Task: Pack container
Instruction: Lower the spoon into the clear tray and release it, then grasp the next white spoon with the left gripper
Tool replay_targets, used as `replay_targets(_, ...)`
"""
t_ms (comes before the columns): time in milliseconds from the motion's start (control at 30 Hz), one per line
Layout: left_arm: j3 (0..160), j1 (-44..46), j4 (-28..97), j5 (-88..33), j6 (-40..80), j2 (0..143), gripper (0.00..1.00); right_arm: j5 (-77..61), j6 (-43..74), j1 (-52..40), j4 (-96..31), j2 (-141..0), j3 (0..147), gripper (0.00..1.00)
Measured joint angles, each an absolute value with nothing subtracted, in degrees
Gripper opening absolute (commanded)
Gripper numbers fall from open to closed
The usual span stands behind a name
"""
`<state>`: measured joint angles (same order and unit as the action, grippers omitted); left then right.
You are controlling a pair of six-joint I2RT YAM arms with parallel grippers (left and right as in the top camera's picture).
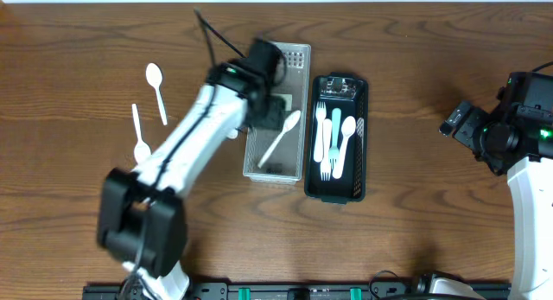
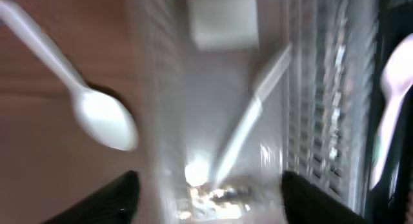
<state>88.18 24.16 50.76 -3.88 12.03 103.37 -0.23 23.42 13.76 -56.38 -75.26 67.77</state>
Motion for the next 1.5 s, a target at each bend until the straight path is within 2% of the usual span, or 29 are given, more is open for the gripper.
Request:
replay_targets(67, 89.23, 21.89, 50.76, -1.34, 12.12, 99.70, 0.80, -0.23, 23.42, 13.76, -56.38, -75.26, 67.77, 0.99)
replay_targets(233, 91.11, 13.61, 50.70, 3.84, 12.21, 93.45, 0.81, -0.23, 23.42, 13.76, -56.34, -75.26, 67.77, 0.99)
replay_targets(500, 90.98, 5.08, 49.84, 5.56, 16.01, 101.60, 0.78, -0.23, 23.42, 13.76, -56.31, -75.26, 67.77, 0.99)
replay_targets(567, 90.83, 4.69, 48.88, 5.28, 17.30, 105.21, 0.75, -0.23, 23.42, 13.76, -56.34, -75.26, 67.77, 0.99)
replay_targets(800, 90.32, 5.21, 45.58, 1.54, 19.81, 115.55, 0.75, -0.23, 23.42, 13.76, -56.40, -75.26, 67.77, 0.99)
replay_targets(1100, 90.30, 5.58, 43.44, -4.89, 24.27, 120.31, 0.71, -0.23, 23.42, 13.76, -56.58, -75.26, 67.77, 0.99)
replay_targets(1267, 90.30, 6.24, 43.46, -6.09, 25.50, 120.77, 0.57, -0.23, 23.42, 13.76, -56.64, -75.26, 67.77, 0.99)
replay_targets(1500, 90.30, 6.81, 43.92, -6.02, 25.58, 121.75, 0.56, -0.23, 23.42, 13.76, -56.82, -75.26, 67.77, 0.99)
